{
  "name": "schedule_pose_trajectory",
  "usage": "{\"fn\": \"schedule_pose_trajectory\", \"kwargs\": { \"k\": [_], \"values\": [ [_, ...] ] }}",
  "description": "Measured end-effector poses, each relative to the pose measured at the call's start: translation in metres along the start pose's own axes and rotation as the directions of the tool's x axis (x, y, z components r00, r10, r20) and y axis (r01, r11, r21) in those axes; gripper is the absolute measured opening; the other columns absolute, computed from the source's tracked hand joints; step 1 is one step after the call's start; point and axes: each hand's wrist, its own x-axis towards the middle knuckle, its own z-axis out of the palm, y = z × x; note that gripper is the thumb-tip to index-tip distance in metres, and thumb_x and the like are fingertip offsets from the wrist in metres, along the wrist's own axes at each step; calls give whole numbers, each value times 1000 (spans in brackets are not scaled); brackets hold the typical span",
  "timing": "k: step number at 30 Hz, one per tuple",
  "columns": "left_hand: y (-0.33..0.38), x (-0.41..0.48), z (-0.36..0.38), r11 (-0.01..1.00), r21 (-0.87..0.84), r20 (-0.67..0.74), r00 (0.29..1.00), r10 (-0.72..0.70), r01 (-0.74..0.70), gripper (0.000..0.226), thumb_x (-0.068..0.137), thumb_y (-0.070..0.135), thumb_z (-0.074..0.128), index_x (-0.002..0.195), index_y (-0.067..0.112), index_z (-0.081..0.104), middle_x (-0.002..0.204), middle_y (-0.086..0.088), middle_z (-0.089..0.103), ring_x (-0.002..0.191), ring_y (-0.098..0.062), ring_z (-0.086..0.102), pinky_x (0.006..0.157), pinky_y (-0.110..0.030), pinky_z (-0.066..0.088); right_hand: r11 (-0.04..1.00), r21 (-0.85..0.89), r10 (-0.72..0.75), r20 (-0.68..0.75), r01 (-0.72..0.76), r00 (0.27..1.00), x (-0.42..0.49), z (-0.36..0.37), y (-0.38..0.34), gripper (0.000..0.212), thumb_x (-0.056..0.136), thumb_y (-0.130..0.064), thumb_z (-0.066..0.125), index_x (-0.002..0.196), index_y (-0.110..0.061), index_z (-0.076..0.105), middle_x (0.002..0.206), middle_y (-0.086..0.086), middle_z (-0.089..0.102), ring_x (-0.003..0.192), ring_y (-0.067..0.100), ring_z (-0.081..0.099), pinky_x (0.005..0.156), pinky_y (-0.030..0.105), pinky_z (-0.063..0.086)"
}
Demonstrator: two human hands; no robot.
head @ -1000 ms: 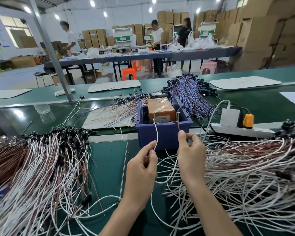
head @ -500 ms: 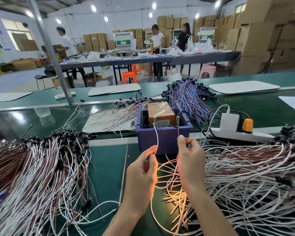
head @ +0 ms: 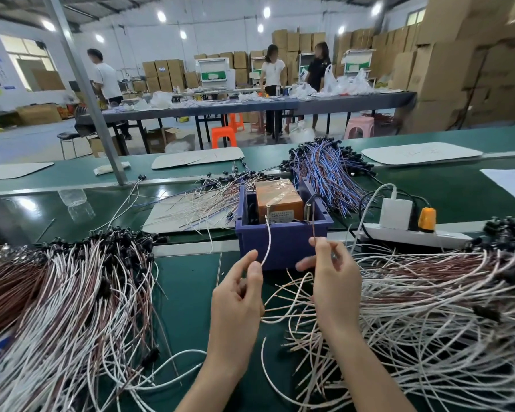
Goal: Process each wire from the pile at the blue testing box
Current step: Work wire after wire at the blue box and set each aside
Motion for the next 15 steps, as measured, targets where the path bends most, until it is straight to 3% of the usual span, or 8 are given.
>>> {"fn": "schedule_pose_trajectory", "kwargs": {
  "k": [2, 4, 6, 8, 11, 15],
  "values": [
    [0, 1, -4, 999, -41, -37, 999, -29, 28, 24, 100, 37, 54, 119, 33, 67, 52, 3, 39, 48, -10, 36, 44, -20, 35, 999, 33, 1, -20, 0, 1000, -4, -6, -3, 25, 102, -42, 42, 98, -41, 66, 96, -17, 75, 50, 0, 45, 55, 26, 41],
    [0, 2, -8, 996, -67, -59, 996, -65, 61, 26, 100, 38, 53, 119, 30, 69, 52, 2, 39, 49, -11, 36, 46, -20, 35, 997, 78, 0, -47, 3, 999, -6, -15, -9, 27, 100, -44, 39, 101, -47, 65, 107, -19, 72, 56, 3, 44, 59, 32, 41],
    [0, 5, -11, 992, -90, -70, 993, -91, 85, 26, 102, 37, 52, 118, 28, 71, 52, 0, 42, 52, -14, 39, 49, -22, 39, 985, 173, -12, -71, 24, 997, -4, -30, -18, 29, 101, -41, 38, 97, -44, 67, 98, -9, 75, 46, 5, 38, 44, 25, 37],
    [-1, 8, -14, 985, -125, -88, 988, -129, 118, 24, 103, 33, 52, 111, 28, 74, 52, 0, 47, 53, -14, 43, 56, -24, 44, 955, 294, -4, -83, 28, 997, 2, -50, -28, 36, 104, -39, 38, 92, -31, 71, 74, 3, 71, 38, 8, 34, 35, 20, 30],
    [-3, 11, -14, 929, -278, -56, 961, -269, 244, 20, 103, 23, 55, 106, 24, 74, 59, -1, 59, 54, -10, 53, 60, -29, 46, 937, 347, -7, -116, 47, 993, 22, -85, -44, 50, 103, -45, 35, 79, -20, 73, 49, 0, 51, 38, 11, 33, 35, 19, 25],
    [0, 11, -10, 811, -407, 107, 904, -414, 420, 9, 102, 13, 54, 102, 15, 63, 87, -11, 77, 58, -11, 65, 53, -25, 53, 956, 253, -98, -202, 149, 974, 50, -127, -64, 52, 97, -44, 39, 65, -22, 73, 45, -7, 41, 38, 9, 28, 35, 19, 23]
  ]
}}
